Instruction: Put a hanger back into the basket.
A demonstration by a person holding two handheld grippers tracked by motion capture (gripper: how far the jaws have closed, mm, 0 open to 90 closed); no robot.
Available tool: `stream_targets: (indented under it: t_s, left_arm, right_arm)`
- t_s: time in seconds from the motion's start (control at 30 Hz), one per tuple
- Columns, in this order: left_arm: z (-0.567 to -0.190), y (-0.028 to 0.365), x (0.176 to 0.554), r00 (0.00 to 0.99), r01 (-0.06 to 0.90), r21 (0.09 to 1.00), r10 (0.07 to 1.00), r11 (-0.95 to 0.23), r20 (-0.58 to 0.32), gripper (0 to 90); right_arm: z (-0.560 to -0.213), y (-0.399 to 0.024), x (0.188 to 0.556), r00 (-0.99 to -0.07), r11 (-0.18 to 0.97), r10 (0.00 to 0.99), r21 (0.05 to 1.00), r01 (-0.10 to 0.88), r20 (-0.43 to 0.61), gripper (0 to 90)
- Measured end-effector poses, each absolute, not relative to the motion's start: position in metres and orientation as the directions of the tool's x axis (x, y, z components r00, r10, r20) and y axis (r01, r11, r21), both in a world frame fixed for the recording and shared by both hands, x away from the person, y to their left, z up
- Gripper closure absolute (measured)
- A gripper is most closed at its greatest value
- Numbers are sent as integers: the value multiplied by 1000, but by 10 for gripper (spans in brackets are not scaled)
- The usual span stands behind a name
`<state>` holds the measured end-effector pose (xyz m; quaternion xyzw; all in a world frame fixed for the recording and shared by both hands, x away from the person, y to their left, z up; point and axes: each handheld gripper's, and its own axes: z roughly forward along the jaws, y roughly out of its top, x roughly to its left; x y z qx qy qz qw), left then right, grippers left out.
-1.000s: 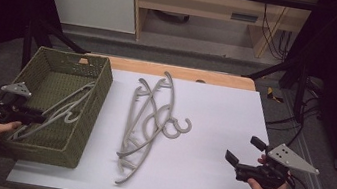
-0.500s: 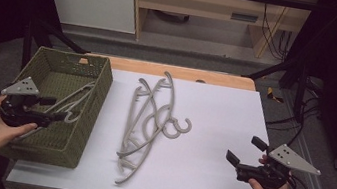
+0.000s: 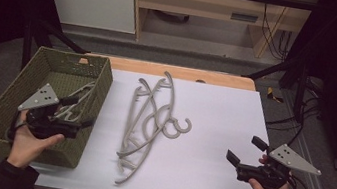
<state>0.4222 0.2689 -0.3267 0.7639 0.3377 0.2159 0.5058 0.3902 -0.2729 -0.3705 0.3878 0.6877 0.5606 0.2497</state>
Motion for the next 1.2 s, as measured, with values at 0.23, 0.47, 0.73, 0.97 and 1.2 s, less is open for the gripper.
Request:
stream_targets:
  t_s: [0.23,0.47,0.73,0.97,1.2]
  left_arm:
    - [-337,236,423,705,299,906,709,-299,1,97]
    - [-344,209,427,715,294,910,699,-291,-8,81]
    - [-350,184,432,729,289,911,684,-295,-10,83]
    - [-360,160,441,744,308,889,668,-339,-3,100]
    - [-376,137,454,749,341,856,663,-389,3,125]
  right_arm:
    - [-370,-272,390,-572,70,815,965,254,91,16]
    - [-371,-273,390,-573,70,815,964,256,93,16]
    - [-370,-272,391,-575,71,813,964,255,92,15]
    - [-371,-271,391,-575,71,813,964,258,94,15]
    - [-371,-270,391,-582,71,807,963,260,98,15]
